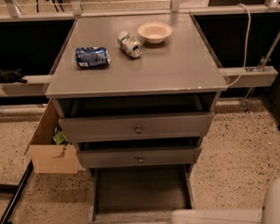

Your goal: Close bottom drawer

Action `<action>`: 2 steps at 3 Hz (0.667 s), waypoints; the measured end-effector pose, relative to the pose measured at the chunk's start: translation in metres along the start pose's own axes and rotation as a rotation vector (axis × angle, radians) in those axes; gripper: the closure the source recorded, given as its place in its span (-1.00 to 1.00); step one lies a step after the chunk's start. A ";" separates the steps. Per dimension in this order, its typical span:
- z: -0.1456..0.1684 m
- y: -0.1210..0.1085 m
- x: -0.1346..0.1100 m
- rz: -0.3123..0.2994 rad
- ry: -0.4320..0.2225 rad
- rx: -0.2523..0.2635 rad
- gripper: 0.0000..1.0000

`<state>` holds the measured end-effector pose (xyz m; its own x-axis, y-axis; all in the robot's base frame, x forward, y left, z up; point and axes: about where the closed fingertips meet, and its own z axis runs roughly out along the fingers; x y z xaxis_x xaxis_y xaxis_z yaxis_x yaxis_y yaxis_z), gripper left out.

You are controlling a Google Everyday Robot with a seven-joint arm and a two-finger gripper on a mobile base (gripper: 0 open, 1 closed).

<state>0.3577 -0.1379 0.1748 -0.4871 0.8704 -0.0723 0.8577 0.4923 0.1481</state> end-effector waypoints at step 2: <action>-0.039 0.081 -0.006 0.038 -0.057 -0.080 1.00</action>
Offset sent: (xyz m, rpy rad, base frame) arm 0.1014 0.0513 0.0866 -0.0010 -0.1658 -0.0621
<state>0.4233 -0.1035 0.2256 -0.4426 0.8886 -0.1206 0.8583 0.4587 0.2298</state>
